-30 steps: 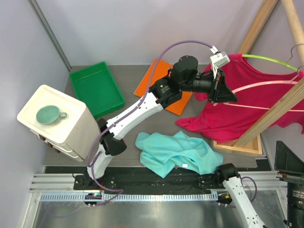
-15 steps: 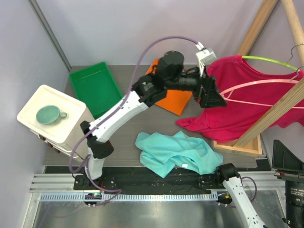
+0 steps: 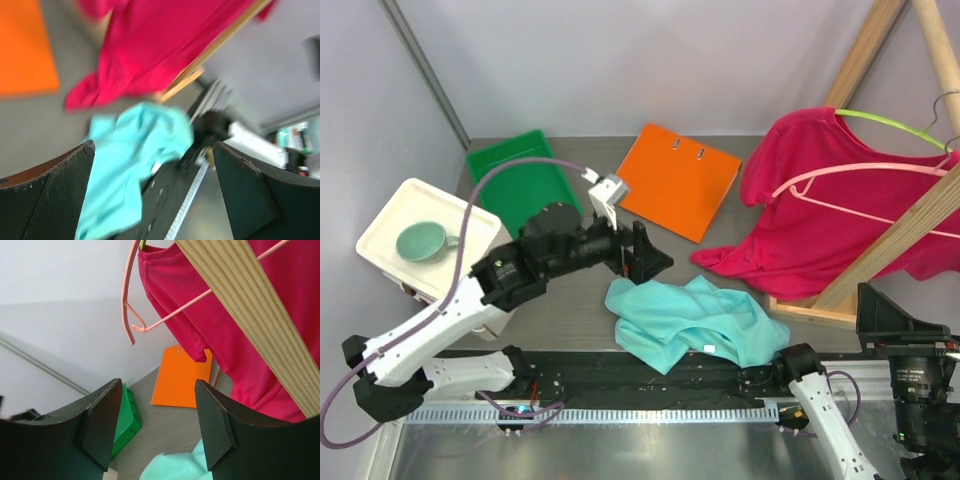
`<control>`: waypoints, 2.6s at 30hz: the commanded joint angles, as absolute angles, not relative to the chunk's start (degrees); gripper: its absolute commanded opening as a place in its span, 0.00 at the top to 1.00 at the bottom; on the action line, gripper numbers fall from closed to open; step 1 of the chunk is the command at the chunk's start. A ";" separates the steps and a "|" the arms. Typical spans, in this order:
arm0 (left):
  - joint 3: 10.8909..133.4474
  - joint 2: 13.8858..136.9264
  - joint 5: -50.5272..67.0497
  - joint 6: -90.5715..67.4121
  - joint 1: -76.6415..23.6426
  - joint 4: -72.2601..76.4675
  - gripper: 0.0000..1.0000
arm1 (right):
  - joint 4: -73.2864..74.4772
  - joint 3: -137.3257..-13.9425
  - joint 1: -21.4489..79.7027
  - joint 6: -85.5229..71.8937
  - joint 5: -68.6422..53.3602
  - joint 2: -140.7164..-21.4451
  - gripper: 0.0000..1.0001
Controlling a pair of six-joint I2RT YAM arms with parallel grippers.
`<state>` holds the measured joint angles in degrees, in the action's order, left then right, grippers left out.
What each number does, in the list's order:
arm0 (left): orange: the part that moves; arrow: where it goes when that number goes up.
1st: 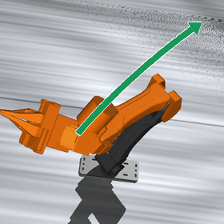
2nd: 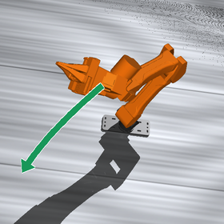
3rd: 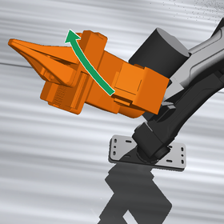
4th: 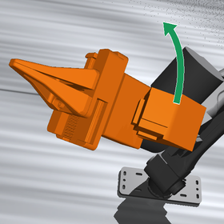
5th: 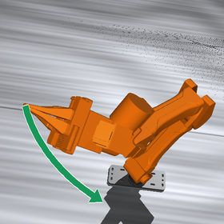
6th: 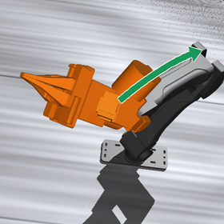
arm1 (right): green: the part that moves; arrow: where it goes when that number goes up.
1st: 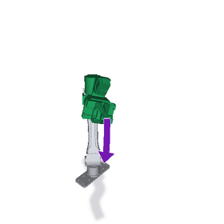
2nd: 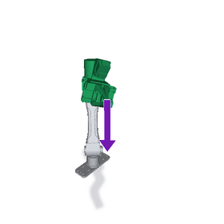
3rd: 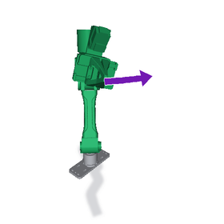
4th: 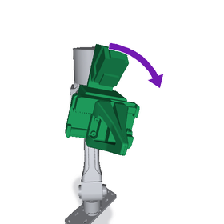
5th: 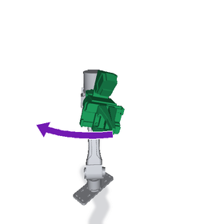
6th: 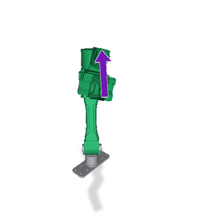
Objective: Remove the t-shirt from the hanger
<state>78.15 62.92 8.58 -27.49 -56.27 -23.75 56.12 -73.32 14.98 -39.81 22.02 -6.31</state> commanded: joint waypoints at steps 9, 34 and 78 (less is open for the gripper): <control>52.91 67.03 -17.84 -45.79 -63.10 -29.36 0.00 | 51.68 -67.77 16.61 -37.35 21.18 -3.69 0.34; 41.58 82.18 -17.22 -53.17 -71.72 -15.38 0.12 | 52.38 -65.30 17.84 -38.23 19.78 -2.29 0.34; 127.34 88.67 -11.68 -15.21 -8.97 -39.29 1.00 | 52.47 -62.75 19.69 -40.25 18.11 -4.13 0.34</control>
